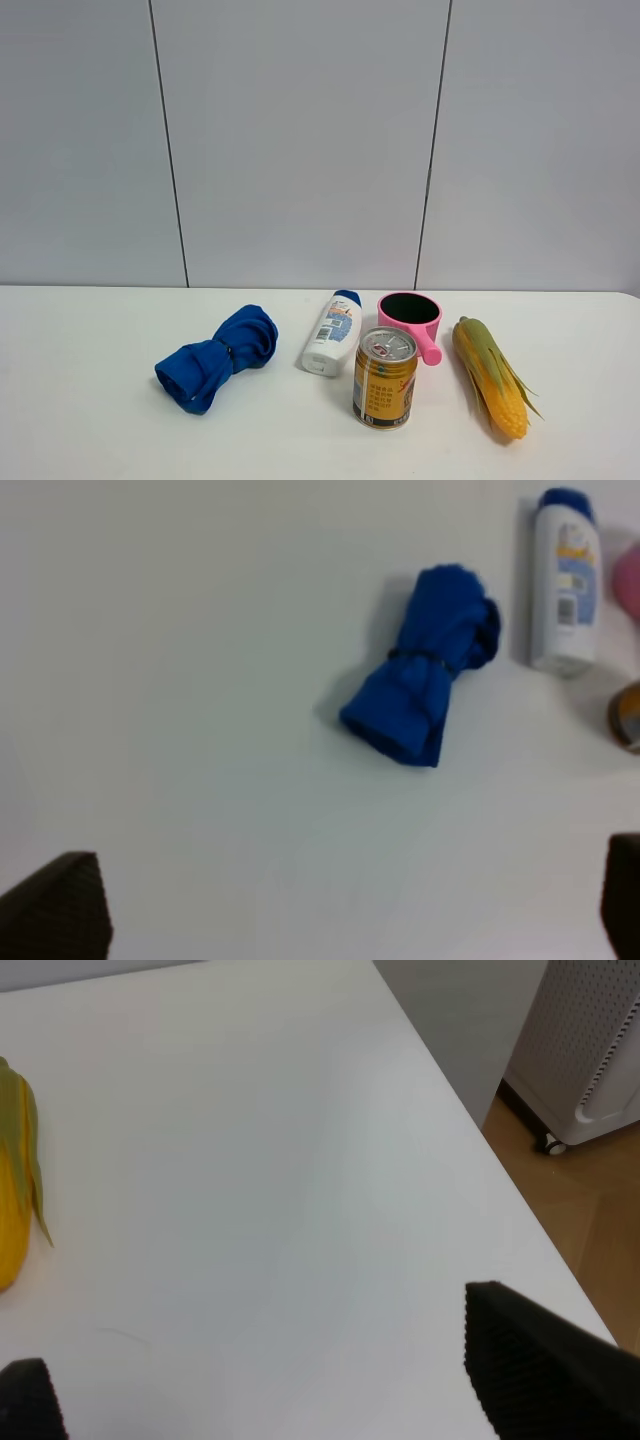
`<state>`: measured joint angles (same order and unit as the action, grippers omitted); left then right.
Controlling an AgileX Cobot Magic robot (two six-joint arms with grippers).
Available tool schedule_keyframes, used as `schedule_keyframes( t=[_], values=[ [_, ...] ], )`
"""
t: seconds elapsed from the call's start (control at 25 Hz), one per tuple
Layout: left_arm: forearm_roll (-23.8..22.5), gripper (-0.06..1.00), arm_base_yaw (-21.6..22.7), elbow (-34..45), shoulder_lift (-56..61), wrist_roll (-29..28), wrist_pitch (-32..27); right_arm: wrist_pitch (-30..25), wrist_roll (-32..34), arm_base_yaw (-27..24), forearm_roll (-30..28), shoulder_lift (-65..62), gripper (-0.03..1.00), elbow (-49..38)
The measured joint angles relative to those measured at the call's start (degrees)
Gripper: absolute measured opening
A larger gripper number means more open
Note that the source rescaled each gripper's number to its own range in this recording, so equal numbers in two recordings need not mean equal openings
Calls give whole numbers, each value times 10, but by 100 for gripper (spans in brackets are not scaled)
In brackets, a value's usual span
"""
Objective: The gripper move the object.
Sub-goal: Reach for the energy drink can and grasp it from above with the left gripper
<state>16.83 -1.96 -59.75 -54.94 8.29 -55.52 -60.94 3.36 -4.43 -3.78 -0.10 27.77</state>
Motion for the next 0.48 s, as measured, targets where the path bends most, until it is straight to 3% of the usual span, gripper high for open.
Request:
schedule_keyframes(
  t=[0.24,0.48],
  values=[
    [-9,100,-129,-50,-109,1,59,0,0,0,0,0,100,0],
    [-49,100,-251,-88,-215,1,69,0,0,0,0,0,100,0]
  ],
)
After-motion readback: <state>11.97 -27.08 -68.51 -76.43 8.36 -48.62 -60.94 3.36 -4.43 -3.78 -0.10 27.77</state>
